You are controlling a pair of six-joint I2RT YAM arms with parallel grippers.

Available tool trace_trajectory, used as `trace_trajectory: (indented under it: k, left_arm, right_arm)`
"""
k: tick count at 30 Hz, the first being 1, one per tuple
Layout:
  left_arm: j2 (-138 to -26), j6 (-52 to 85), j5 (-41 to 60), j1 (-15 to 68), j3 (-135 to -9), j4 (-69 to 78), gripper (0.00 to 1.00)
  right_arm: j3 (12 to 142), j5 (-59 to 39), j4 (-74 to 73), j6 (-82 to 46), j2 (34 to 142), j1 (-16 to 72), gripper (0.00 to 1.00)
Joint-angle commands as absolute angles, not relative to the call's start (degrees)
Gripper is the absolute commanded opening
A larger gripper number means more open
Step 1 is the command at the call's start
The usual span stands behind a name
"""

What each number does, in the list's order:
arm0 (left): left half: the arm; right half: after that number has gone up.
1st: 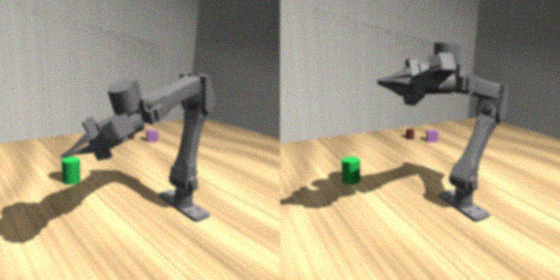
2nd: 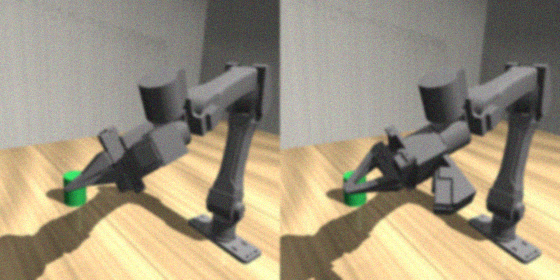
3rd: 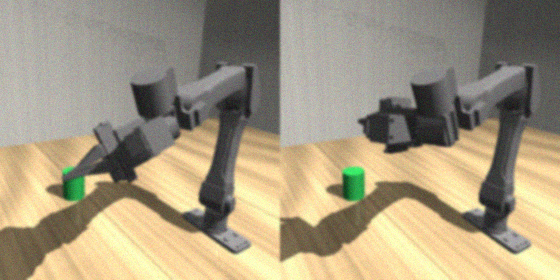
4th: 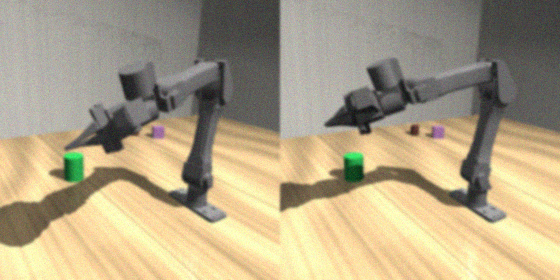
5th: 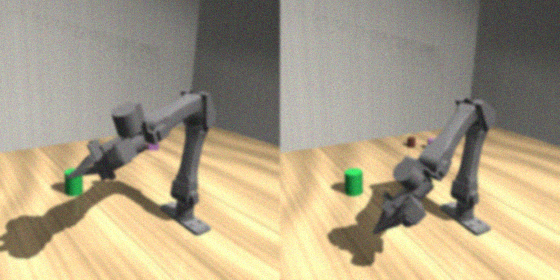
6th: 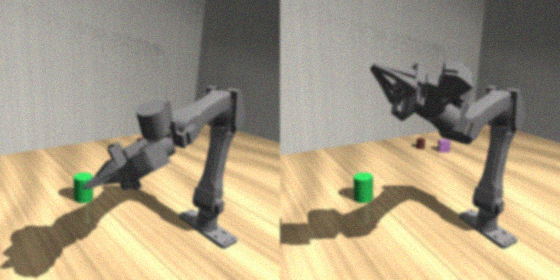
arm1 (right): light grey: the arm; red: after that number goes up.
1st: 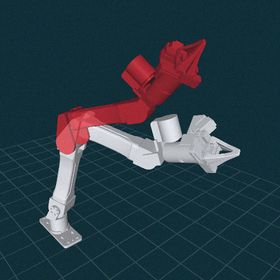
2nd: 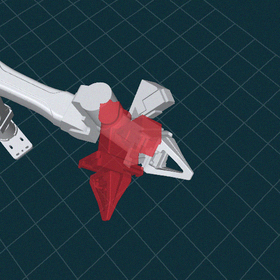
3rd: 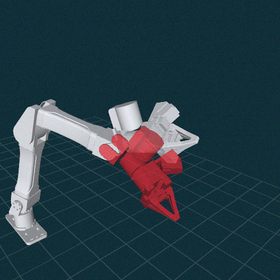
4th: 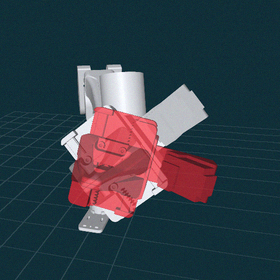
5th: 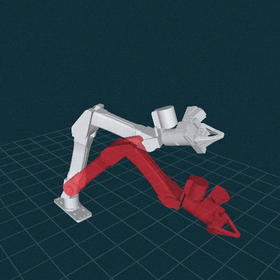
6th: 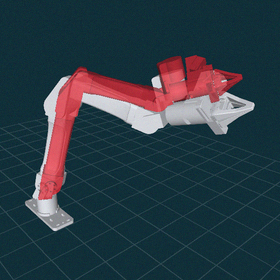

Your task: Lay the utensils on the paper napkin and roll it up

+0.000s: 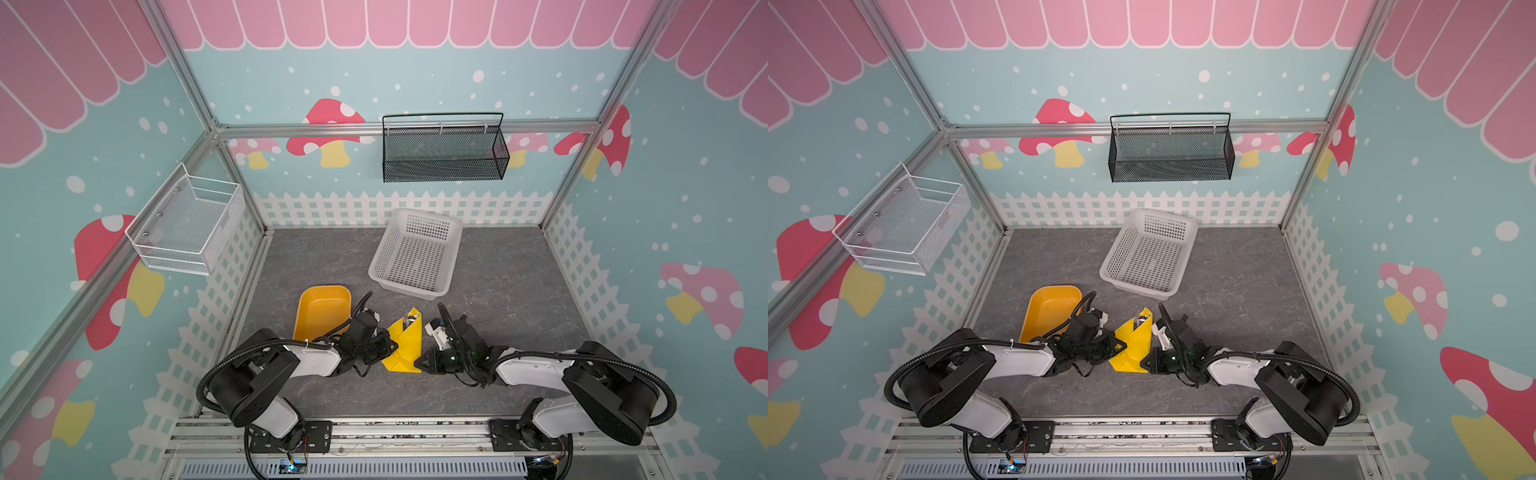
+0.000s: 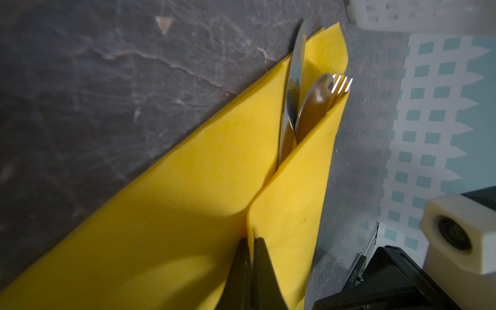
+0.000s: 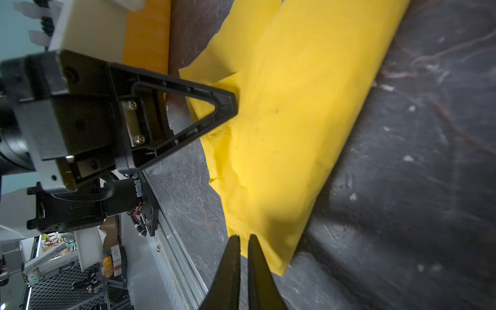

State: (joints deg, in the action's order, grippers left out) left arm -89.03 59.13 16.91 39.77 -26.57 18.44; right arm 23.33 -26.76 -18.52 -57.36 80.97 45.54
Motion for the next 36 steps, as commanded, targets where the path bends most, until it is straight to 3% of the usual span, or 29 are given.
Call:
trace_trajectory:
  k: [1, 14, 24, 36]
  left_arm:
    - [-89.56, 58.12, 16.34, 39.46, -26.86, 17.95, 0.03]
    - [-90.09, 55.82, 16.83, 39.38, -29.12, 14.79, 0.05]
    - [-89.82, 55.01, 16.87, 39.4, -29.71, 13.35, 0.05]
    - [-90.51, 55.61, 17.18, 39.38, -29.32, 13.22, 0.05]
  right_arm:
    - [24.64, -27.16, -21.16, -58.49, 82.38, 46.6, 0.11]
    - [23.73, -26.03, -23.76, -60.3, 86.32, 47.11, 0.12]
    - [23.13, -26.63, -22.49, -60.18, 79.91, 47.16, 0.13]
    - [21.93, -28.15, -28.14, -62.66, 87.75, 48.6, 0.08]
